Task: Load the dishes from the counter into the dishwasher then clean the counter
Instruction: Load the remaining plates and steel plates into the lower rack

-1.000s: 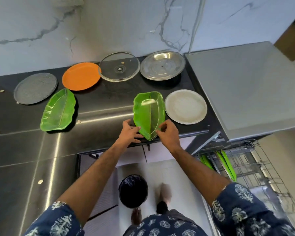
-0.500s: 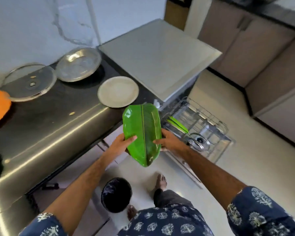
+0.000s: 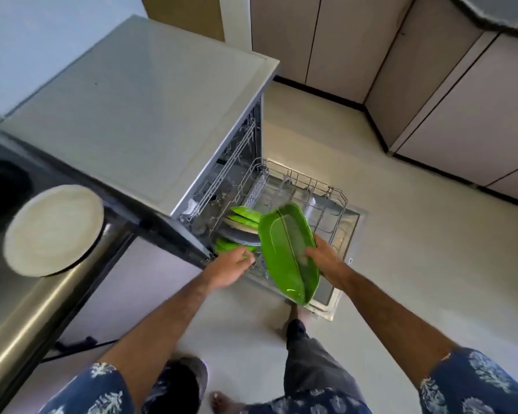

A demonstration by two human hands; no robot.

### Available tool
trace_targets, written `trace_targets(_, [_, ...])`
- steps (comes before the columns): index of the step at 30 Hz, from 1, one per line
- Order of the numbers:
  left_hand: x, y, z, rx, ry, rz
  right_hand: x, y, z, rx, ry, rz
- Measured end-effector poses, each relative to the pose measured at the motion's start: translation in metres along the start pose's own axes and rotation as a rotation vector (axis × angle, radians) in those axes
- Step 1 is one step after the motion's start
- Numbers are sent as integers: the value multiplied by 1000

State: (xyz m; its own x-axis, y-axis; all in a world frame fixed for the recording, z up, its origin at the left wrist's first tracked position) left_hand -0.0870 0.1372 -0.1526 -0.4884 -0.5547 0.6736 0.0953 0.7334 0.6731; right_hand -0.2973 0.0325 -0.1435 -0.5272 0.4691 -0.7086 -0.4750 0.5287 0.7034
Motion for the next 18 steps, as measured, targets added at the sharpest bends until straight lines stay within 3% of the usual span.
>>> trace_targets(4, [-5,-85,-3,1,-174,-71,7,-92,-59,-30,182,46])
trace_targets(11, [-67,-218,-38,122,-186,-149,4,-266,-92,-50,398,-35])
trace_targets(18, [-129,-319,-68,216,-710,-122,10,-421,-65,-87,656,-179])
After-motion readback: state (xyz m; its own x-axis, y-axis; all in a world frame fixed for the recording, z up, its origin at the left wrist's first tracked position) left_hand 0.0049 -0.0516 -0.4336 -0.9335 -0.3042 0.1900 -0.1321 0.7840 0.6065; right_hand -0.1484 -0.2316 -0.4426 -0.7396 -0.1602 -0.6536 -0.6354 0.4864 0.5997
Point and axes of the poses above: each hand's wrist, its own y-axis away from the middle knuckle, its own z-axis out of the palm, x = y × z, the point moved 8 cm from there along -y, towards the middle knuckle, and after that the axes turned 12 degrees about -x, right-handed, at the moved point
